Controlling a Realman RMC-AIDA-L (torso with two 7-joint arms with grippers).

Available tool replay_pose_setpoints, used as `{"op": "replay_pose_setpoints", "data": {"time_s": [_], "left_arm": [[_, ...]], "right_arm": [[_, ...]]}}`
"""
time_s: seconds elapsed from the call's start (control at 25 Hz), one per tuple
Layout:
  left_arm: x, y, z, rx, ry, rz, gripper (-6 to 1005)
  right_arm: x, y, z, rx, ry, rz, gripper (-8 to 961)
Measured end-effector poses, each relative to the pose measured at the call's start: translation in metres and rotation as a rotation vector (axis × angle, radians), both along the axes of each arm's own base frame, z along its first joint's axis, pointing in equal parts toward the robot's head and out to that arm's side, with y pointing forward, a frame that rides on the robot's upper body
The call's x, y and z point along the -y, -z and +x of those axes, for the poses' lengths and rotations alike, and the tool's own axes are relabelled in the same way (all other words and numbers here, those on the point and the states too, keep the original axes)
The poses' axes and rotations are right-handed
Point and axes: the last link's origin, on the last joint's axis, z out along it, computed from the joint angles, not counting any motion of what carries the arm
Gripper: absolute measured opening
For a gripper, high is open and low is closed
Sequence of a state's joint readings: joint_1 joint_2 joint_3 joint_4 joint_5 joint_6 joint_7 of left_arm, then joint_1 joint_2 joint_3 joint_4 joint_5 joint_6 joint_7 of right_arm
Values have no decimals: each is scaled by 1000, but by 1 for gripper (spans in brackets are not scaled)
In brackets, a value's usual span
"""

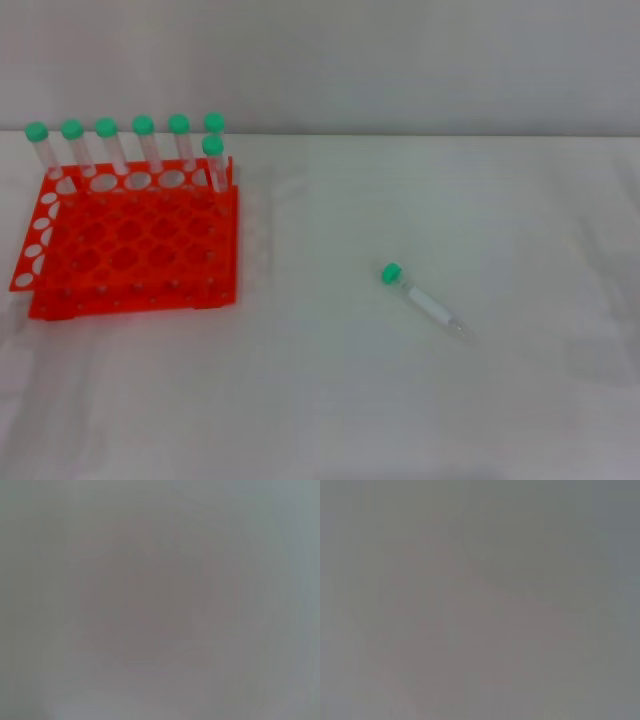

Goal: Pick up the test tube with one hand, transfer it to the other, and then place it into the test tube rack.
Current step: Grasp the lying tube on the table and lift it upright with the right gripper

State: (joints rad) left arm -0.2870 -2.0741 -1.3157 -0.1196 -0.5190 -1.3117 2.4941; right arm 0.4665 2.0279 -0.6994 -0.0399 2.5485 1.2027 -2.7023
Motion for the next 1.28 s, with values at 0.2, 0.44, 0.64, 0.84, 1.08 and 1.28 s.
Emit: {"op": "replay_pose_setpoints", "data": {"time_s": [0.2, 0.44, 0.64, 0.84, 1.08, 1.28], "left_arm": [[3, -2, -2, 3, -6, 15, 877], [18, -3, -7, 10, -20, 43, 874], [44, -10, -15, 11, -37, 105, 870], [63, -12, -26, 49, -92, 140, 866], [81, -9, -39, 143, -114, 90, 861], [86, -10, -43, 128, -133, 86, 856]], "right_arm": [[0, 0, 0, 0, -3, 1, 859], [-8, 0, -8, -2, -28, 3, 849], [-19, 1, -20, -88, -81, -25, 840], [-42, -3, -47, -126, -206, -145, 831], [-74, -41, -106, -155, -383, -455, 820], [-84, -69, -171, 0, -384, -711, 812]]}}
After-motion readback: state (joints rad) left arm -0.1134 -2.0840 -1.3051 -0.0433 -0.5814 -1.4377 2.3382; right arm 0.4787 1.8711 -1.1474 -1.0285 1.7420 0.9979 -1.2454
